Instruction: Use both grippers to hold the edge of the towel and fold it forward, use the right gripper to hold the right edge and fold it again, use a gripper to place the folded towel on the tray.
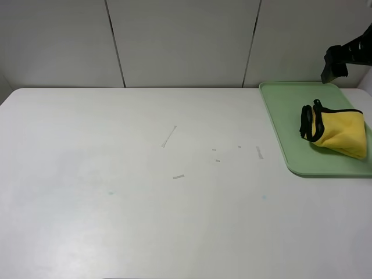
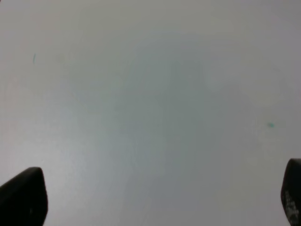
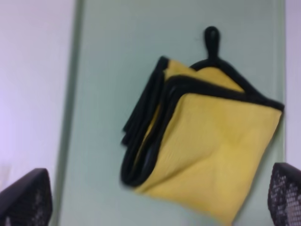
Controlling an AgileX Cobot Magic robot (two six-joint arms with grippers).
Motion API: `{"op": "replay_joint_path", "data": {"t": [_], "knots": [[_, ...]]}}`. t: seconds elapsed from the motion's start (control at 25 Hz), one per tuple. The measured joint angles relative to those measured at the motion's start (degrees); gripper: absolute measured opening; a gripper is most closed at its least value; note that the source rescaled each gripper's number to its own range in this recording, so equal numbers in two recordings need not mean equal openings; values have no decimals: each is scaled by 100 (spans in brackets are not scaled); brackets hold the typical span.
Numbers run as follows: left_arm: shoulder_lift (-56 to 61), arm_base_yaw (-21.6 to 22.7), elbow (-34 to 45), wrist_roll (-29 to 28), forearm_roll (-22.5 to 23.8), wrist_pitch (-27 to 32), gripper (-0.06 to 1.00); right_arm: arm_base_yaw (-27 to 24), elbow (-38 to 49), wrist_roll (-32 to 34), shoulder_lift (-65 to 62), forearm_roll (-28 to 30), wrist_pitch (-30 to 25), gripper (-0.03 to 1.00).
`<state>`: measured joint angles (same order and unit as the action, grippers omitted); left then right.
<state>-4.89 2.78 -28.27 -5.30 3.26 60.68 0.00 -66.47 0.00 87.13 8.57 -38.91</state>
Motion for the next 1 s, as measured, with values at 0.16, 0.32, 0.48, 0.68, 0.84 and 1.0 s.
{"op": "replay_joint_path", "data": {"t": [0.16, 0.32, 0.48, 0.68, 0.84, 1.0], "knots": [[0, 0, 0, 0, 0, 0, 100, 348, 689, 0, -912, 11, -108, 100], [0, 0, 0, 0, 0, 0, 100, 641, 1434, -36, -1939, 11, -145, 100], [0, 0, 0, 0, 0, 0, 100, 712, 2255, -36, -3110, -87, -222, 100], [0, 0, 0, 0, 0, 0, 100, 712, 3163, -160, -4874, -498, -757, 100], [0, 0, 0, 0, 0, 0, 100, 712, 3241, -342, -5888, -857, -1471, 100], [0, 0, 0, 0, 0, 0, 100, 712, 3306, -465, -6745, -1120, -1970, 100]]}}
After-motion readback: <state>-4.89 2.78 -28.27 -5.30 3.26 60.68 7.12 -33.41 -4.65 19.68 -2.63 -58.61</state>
